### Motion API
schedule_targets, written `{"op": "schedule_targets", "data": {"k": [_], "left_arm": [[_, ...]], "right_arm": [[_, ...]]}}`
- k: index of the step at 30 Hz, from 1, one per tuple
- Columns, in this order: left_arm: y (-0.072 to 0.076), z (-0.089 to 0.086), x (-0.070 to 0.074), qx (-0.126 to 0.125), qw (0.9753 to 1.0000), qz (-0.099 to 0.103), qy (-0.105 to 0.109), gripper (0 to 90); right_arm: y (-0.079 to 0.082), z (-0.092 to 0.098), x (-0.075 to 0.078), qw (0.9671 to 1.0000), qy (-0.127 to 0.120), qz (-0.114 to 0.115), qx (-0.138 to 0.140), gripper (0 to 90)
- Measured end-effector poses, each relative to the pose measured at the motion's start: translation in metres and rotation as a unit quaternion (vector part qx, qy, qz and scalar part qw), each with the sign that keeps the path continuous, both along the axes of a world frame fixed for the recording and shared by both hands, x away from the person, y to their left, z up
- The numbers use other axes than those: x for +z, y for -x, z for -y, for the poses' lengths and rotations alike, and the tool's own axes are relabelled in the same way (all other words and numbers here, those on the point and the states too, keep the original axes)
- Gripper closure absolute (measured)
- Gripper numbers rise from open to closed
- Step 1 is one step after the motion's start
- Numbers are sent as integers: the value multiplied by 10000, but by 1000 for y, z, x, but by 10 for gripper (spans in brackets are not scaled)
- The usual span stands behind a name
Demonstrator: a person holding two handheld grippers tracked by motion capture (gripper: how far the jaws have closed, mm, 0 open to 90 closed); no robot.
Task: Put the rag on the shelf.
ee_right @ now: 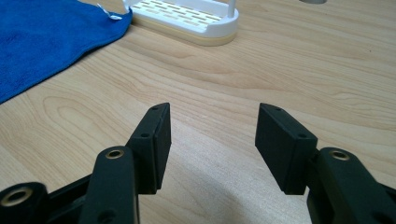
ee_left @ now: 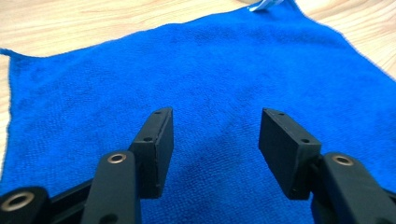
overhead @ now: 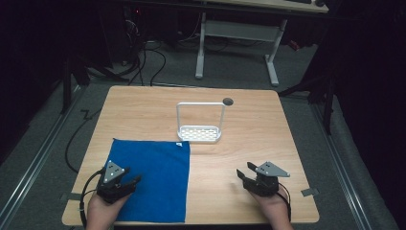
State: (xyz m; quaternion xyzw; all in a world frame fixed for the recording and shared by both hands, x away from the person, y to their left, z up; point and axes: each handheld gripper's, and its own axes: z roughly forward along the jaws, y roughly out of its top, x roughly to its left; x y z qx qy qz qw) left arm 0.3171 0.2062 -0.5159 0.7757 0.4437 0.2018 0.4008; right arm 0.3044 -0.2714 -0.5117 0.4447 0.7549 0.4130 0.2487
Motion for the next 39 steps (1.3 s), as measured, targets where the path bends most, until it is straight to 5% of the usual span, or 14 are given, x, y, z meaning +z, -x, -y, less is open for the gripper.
{"op": "schedule_targets", "data": {"k": [20, 29, 39], "left_arm": [[-3, -9, -4, 206, 9991, -49, 371, 450], [-4, -15, -2, 298, 9984, -118, 472, 489], [6, -34, -2, 582, 9982, 45, 147, 543]], "right_arm": [[0, -2, -5, 10000, -1, -70, 57, 483], [1, -19, -3, 9993, 69, -54, 354, 527], [-1, -54, 0, 9967, 67, -27, 805, 657]]}}
